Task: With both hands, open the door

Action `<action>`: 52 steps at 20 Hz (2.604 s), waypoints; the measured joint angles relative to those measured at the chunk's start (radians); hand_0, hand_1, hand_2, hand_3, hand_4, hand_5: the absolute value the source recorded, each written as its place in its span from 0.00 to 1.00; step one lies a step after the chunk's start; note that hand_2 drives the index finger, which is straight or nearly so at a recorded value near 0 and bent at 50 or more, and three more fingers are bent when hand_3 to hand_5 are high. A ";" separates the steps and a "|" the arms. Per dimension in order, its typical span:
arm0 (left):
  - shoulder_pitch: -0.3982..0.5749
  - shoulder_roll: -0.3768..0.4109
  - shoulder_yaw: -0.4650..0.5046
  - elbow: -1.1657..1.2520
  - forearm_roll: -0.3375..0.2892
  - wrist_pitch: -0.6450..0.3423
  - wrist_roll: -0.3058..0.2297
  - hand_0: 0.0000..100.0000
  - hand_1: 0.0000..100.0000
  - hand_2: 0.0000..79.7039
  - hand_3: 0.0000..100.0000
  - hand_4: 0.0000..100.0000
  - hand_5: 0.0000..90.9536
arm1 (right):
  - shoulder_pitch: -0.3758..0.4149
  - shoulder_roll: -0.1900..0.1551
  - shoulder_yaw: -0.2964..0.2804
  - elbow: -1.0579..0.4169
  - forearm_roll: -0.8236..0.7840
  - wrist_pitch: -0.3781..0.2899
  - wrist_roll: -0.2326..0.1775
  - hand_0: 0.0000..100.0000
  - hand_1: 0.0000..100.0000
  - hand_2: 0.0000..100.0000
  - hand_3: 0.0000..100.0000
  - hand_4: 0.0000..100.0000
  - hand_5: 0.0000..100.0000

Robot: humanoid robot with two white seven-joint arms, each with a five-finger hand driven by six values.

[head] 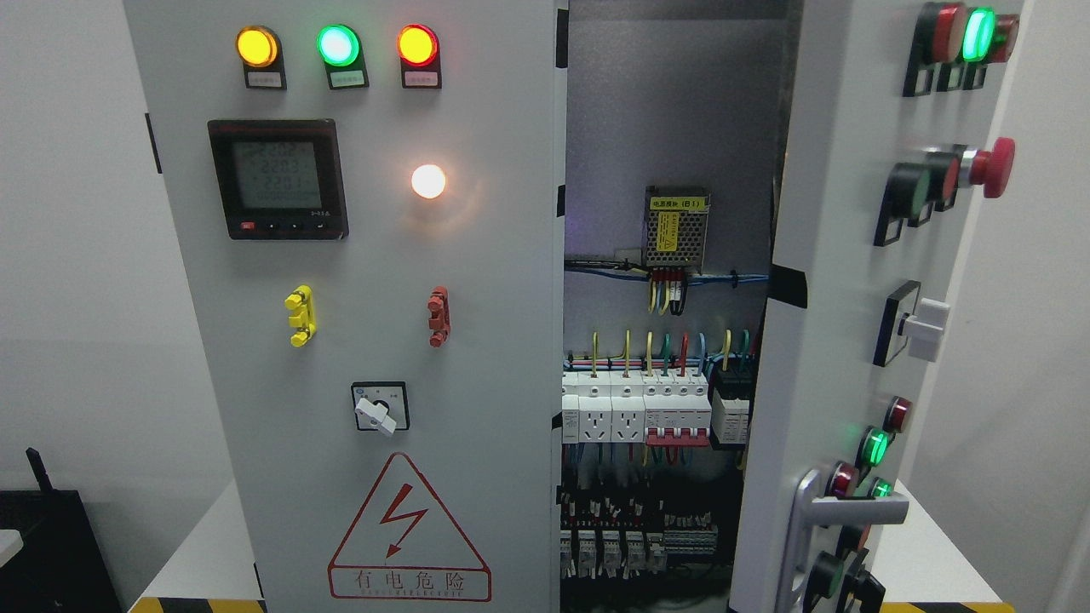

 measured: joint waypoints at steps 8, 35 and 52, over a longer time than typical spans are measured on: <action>0.024 0.005 0.004 -0.031 0.011 -0.009 0.005 0.12 0.39 0.00 0.00 0.00 0.00 | 0.000 0.000 0.000 0.000 0.000 0.000 -0.003 0.12 0.39 0.00 0.00 0.00 0.00; 0.617 1.092 0.395 -1.209 1.625 -0.083 -0.762 0.12 0.39 0.00 0.00 0.00 0.00 | 0.000 0.000 0.000 0.000 0.000 0.000 -0.007 0.12 0.39 0.00 0.00 0.00 0.00; -0.433 1.427 -0.158 -1.628 1.697 0.262 -0.709 0.12 0.39 0.00 0.00 0.00 0.00 | 0.000 0.000 0.000 0.000 0.000 0.000 -0.003 0.12 0.39 0.00 0.00 0.00 0.00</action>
